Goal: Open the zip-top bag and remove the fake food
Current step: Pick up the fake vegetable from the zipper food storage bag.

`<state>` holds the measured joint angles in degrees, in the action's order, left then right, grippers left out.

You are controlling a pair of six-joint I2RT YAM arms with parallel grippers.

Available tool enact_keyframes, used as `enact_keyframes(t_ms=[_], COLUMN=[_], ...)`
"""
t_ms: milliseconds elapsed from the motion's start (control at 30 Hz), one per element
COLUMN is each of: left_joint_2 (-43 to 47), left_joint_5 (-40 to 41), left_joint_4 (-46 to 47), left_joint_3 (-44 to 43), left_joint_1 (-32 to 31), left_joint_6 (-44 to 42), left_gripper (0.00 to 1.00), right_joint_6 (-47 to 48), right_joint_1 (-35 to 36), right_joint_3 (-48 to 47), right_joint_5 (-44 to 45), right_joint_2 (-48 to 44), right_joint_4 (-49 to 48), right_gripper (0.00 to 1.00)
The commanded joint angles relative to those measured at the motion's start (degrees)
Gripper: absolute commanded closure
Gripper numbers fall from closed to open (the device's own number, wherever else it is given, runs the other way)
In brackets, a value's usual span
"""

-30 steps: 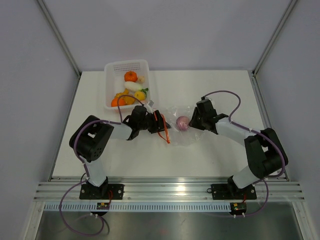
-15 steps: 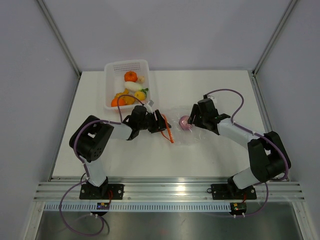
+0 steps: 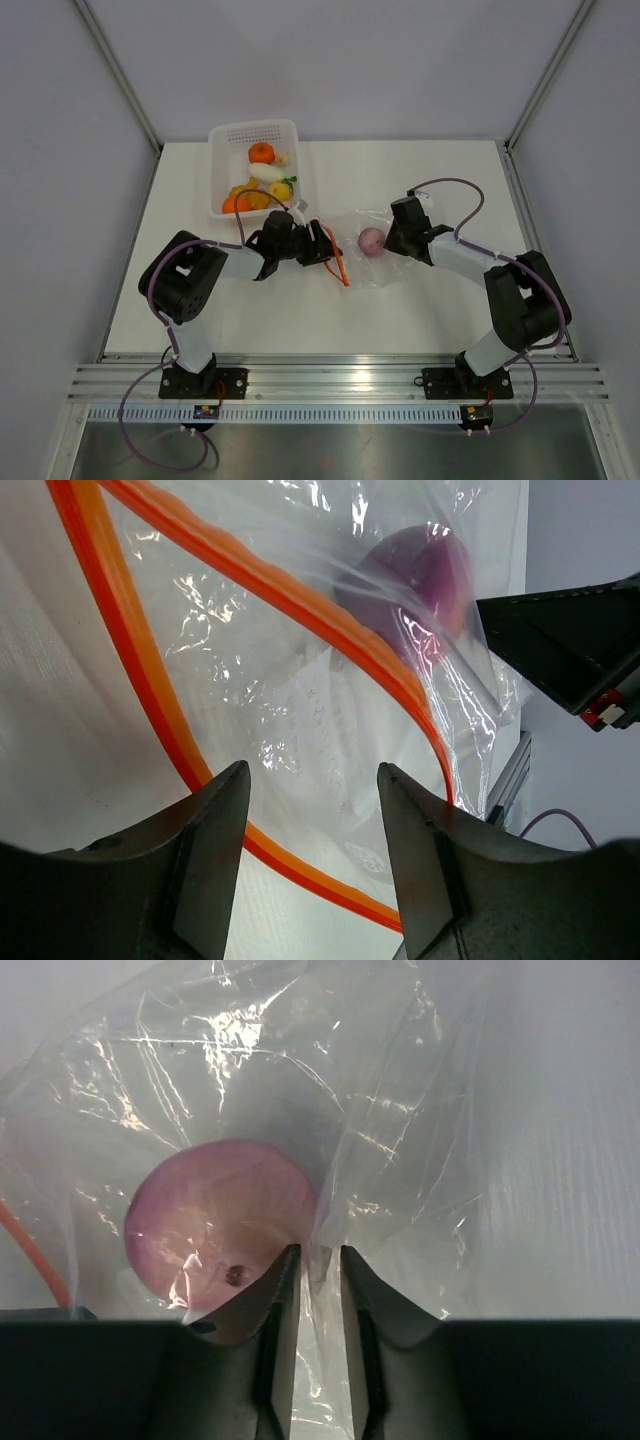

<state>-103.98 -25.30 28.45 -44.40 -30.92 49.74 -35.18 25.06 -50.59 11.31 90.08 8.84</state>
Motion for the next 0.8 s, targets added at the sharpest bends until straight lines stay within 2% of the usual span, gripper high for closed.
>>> enact_keyframes(t_ms=[0,300,433,767], left_joint_2=[0.89,0.71,0.36,-4.82], left_joint_5=[-1.07,0.07,0.78,0.96], left_joint_4=[3.9,3.72,3.81,2.14], left_joint_3=[-0.95,-1.65,-2.79,-8.59], left_joint_1=[-0.55,-0.64,-0.64,-0.72], left_joint_6=[-0.87,-1.31,-2.45,-3.5], left_gripper=[0.43,0.42,0.37,0.31], right_joint_6=[-0.68,-0.42,0.72,2.66], right_joint_1=[-0.19,-0.1,0.16,3.15], right_joint_3=[-2.49,-3.64,-5.39,-6.89], right_joint_5=[1.7,-1.9,-2.96,-1.64], right_joint_2=[2.37,6.32,8.26,8.62], right_joint_4=[-0.23,-1.63,-1.2,-1.11], right_gripper=[0.74,0.85,0.9,0.91])
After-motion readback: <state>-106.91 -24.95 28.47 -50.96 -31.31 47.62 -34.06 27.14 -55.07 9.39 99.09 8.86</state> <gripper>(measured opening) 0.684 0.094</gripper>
